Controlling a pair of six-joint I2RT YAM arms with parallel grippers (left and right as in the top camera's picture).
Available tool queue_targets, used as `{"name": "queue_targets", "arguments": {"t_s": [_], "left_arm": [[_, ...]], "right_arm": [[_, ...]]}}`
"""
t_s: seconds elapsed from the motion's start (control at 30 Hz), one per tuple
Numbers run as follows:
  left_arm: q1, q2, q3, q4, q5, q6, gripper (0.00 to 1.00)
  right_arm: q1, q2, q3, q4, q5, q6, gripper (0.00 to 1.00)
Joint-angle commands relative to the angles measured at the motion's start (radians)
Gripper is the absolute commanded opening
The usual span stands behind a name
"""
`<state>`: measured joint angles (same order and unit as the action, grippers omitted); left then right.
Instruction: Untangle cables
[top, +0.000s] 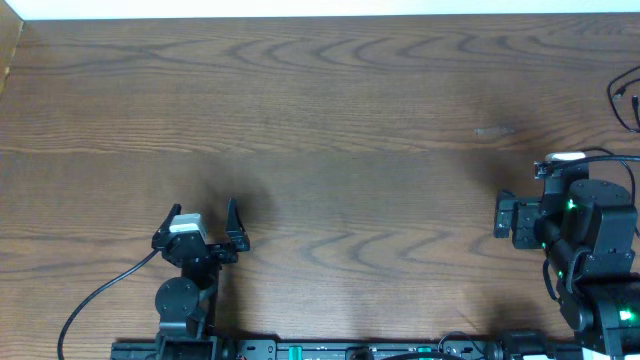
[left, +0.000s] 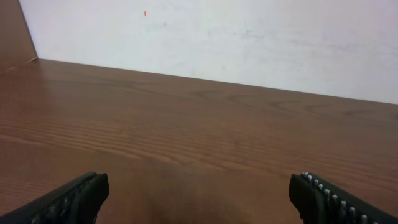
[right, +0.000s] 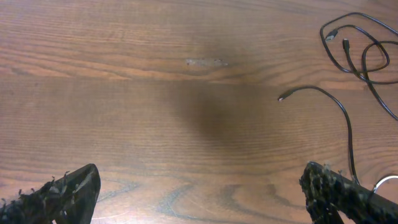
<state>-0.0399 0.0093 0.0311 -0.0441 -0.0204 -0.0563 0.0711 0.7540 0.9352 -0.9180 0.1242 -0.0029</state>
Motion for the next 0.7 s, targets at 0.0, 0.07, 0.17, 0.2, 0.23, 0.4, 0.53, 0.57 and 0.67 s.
{"name": "queue_targets", "arguments": {"t_s": [0.0,0.07,0.17,0.2,0.23,0.4,0.53,0.57,0.67], "left_arm": [[0.004,-0.008,-0.027,-0.026,0.013,-0.017,0.98],[0.004,-0.008,-0.027,-0.026,0.013,-0.024,0.98],[0.004,-0.008,-0.027,-0.026,0.013,-0.024,0.98],[0.004,-0.008,-0.027,-0.026,0.013,-0.024,0.98],[0.004,-0.006,-0.027,-0.026,0.013,-0.024,0.98],[0.004,-0.005,-0.027,-0.026,0.013,-0.024,0.98],[0.004,-0.005,-0.027,-0.026,0.013,-0.024,0.98],[0.004,-0.005,-0.027,-0.026,0.013,-0.024,0.98],[0.004,-0.005,-0.027,-0.026,0.013,-0.024,0.98]], "right_arm": [[-0.004,-0.008,-0.002,0.0,0.004,0.017,0.99],[-0.004,-0.008,-0.002,0.0,0.004,0.017,0.99],[-0.004,-0.008,-0.002,0.0,0.004,0.017,0.99],[-0.004,-0.008,-0.002,0.0,0.004,0.017,0.99],[-0.004,-0.008,-0.002,0.0,0.004,0.017,0.99],[-0.004,-0.008,-0.002,0.0,0.004,0.017,0.99],[-0.004,-0.008,-0.002,0.0,0.004,0.017,0.99],[-0.004,-0.008,-0.002,0.0,0.004,0.017,0.99],[-0.004,-0.008,-0.002,0.0,0.004,0.017,0.99]]}}
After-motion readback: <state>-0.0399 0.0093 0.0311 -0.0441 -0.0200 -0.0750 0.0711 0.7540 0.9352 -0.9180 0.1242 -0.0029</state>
